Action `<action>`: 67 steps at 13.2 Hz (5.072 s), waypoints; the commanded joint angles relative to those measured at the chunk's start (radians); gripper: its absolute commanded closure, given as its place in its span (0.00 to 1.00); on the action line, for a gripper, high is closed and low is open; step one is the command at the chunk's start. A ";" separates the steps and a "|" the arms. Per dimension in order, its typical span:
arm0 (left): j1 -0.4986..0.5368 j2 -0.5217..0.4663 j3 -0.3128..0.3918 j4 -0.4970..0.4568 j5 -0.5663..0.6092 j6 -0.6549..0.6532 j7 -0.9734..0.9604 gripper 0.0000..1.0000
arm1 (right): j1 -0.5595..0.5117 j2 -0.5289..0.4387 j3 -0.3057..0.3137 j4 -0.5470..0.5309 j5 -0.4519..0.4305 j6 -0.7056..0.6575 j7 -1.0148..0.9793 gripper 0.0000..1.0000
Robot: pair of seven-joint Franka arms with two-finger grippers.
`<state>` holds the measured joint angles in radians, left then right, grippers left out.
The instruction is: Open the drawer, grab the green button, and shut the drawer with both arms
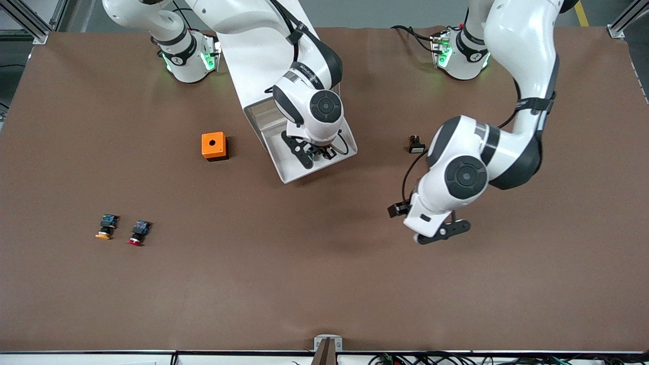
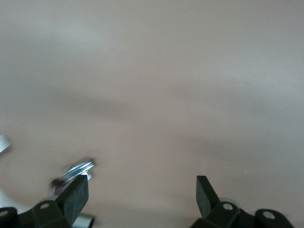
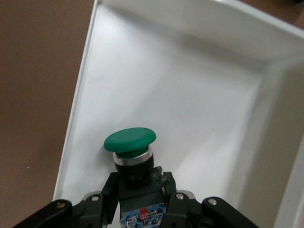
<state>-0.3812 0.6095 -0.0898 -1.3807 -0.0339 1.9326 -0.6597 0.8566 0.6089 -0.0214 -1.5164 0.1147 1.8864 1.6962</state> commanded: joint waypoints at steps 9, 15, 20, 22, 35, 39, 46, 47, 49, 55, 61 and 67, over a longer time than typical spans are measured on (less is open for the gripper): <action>-0.148 0.161 -0.054 -0.037 -0.087 0.309 -0.214 0.00 | -0.446 -0.190 0.001 0.165 -0.042 -0.495 -0.860 0.81; -0.237 0.177 -0.053 -0.058 -0.078 0.304 -0.270 0.00 | -0.703 -0.175 0.003 0.066 -0.125 -0.270 -1.351 0.81; -0.298 0.170 -0.054 -0.060 -0.080 0.221 -0.363 0.00 | -0.763 -0.063 0.003 -0.018 -0.125 0.019 -1.383 0.79; -0.341 0.164 -0.054 -0.060 -0.084 0.209 -0.392 0.00 | -0.769 -0.012 0.001 -0.018 -0.128 0.086 -1.382 0.79; -0.377 0.148 -0.191 -0.074 -0.156 0.078 -0.550 0.00 | -0.783 0.126 -0.015 -0.028 -0.139 0.235 -1.349 0.79; -0.267 0.107 -0.097 -0.014 -0.036 0.077 -0.520 0.00 | -0.781 0.134 -0.015 -0.059 -0.174 0.283 -1.351 0.79; 0.051 -0.095 -0.097 -0.014 0.184 -0.045 -0.261 0.00 | -0.780 0.137 -0.015 -0.071 -0.178 0.296 -1.350 0.39; 0.095 -0.137 -0.097 -0.014 0.184 -0.090 -0.215 0.00 | -0.780 0.134 -0.015 -0.071 -0.179 0.295 -1.351 0.06; 0.177 -0.230 -0.100 -0.012 0.183 -0.159 -0.086 0.00 | -0.784 0.121 -0.014 -0.071 -0.176 0.275 -1.353 0.00; 0.337 -0.433 -0.102 -0.014 0.140 -0.409 0.219 0.00 | -0.769 -0.137 0.008 -0.070 -0.167 -0.083 -1.366 0.00; 0.343 -0.427 -0.099 -0.012 0.120 -0.425 0.276 0.00 | -0.769 -0.496 0.008 -0.073 -0.138 -0.352 -1.539 0.00; 0.410 -0.433 -0.100 -0.011 0.117 -0.462 0.418 0.00 | -0.838 -0.627 -0.006 -0.048 -0.138 -0.441 -1.717 0.00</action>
<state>-0.0182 0.1887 -0.1834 -1.3905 0.0996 1.4878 -0.3337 0.0624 -0.0124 -0.0321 -1.5519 -0.0364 1.4383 0.0437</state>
